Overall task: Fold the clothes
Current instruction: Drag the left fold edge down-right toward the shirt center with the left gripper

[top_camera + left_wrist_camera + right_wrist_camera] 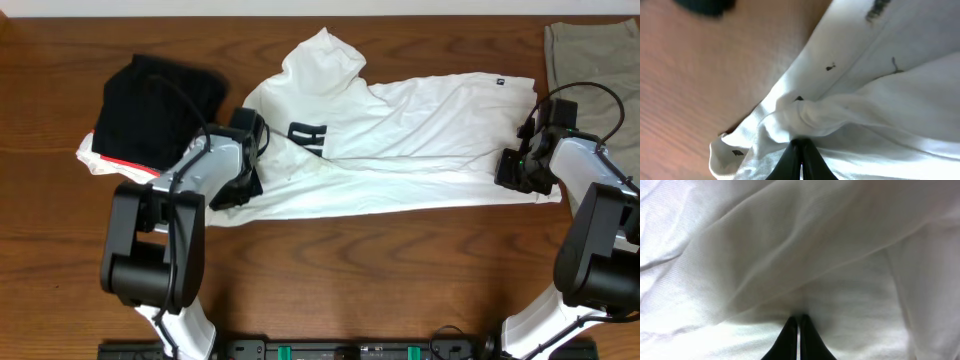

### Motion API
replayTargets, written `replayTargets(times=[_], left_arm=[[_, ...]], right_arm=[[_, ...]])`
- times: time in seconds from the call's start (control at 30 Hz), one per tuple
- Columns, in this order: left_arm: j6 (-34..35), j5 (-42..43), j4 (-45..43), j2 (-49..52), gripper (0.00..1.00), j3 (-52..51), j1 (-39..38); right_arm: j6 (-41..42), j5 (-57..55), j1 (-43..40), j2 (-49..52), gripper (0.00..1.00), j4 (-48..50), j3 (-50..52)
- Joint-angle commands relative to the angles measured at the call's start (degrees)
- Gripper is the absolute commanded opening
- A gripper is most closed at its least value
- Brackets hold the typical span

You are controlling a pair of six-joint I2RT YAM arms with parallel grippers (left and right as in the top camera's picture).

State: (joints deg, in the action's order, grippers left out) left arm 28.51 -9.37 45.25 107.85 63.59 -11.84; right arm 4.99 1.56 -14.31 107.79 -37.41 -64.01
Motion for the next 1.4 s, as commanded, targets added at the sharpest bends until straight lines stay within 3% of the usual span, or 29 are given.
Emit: replayTargets(times=[0.0, 0.2, 0.4, 0.53, 0.8, 0.9, 1.07, 1.37], left_arm=[[0.5, 2.2, 1.0, -4.0, 0.06, -2.4, -0.7], [1.5, 2.9, -0.2, -12.1, 0.06, -2.4, -1.9], [2.6, 5.1, -1.9, -12.1, 0.06, -2.4, -2.1], [-3.7, 10.0, -6.5, -12.1, 0.06, -2.4, -3.2], [-11.7, 10.0, -13.8, -11.9, 0.06, -2.4, -7.9], [-15.6, 10.0, -15.3, -11.8, 0.11, -2.4, -9.3], [-29.1, 10.0, -17.6, -10.7, 0.16, -2.4, -11.9], [-35.9, 10.0, -22.2, -6.3, 0.17, -2.4, -13.3]], right_arm=[[0.5, -1.1, 0.3, 2.7, 0.04, -1.0, 1.1], [0.5, -1.0, 0.3, 2.7, 0.05, -1.0, 1.1], [0.5, 0.4, 0.3, 2.7, 0.1, -1.0, 1.1], [0.5, 0.4, 0.3, 2.7, 0.13, -0.6, 1.1], [0.5, 0.4, 0.3, 2.7, 0.13, -0.2, 1.1], [0.5, 0.4, 0.3, 2.7, 0.13, -0.1, 1.1], [0.5, 0.4, 0.3, 2.7, 0.14, -0.1, 1.1], [0.5, 0.4, 0.3, 2.7, 0.15, -0.1, 1.1]])
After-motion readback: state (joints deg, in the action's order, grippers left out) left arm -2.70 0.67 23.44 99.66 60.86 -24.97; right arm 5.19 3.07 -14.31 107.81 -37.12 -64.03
